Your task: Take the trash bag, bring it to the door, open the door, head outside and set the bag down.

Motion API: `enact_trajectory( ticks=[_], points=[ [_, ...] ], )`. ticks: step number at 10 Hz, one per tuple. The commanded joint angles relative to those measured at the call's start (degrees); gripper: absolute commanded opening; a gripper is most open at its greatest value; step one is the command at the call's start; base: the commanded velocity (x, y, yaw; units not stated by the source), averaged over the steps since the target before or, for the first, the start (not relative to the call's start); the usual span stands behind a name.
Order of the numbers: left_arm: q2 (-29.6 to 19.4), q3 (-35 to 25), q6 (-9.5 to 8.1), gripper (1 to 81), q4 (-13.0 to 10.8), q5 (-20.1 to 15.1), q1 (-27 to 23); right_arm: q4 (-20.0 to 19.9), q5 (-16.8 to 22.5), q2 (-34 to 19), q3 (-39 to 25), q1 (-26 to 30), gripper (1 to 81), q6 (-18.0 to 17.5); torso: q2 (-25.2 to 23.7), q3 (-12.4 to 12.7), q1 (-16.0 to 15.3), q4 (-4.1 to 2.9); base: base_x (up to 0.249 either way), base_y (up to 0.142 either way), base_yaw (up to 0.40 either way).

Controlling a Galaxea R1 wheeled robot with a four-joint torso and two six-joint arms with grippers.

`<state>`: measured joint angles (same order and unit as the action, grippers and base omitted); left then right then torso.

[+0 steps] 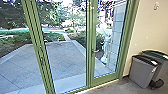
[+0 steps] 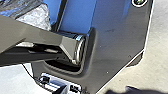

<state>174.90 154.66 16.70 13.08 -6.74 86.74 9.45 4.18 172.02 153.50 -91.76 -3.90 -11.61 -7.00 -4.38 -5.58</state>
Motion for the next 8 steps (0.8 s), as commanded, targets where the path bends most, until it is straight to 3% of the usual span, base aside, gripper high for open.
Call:
enact_trajectory(
  ticks=[1,8],
  points=[
    [0.02,-0.32,0.53,1.0,-0.51,-4.24,-2.66,0.04,3.29,0.10,-0.06,2.15,81.1,0.03,0.00,0.00,0.00,0.00,0.149,-0.067,0.000],
    [-0.07,-0.32,0.61,1.0,-0.60,-4.24,-2.58,0.22,3.03,0.37,0.03,2.41,81.1,0.03,0.00,0.00,-0.02,0.00,0.149,-0.067,0.000]
  ],
)
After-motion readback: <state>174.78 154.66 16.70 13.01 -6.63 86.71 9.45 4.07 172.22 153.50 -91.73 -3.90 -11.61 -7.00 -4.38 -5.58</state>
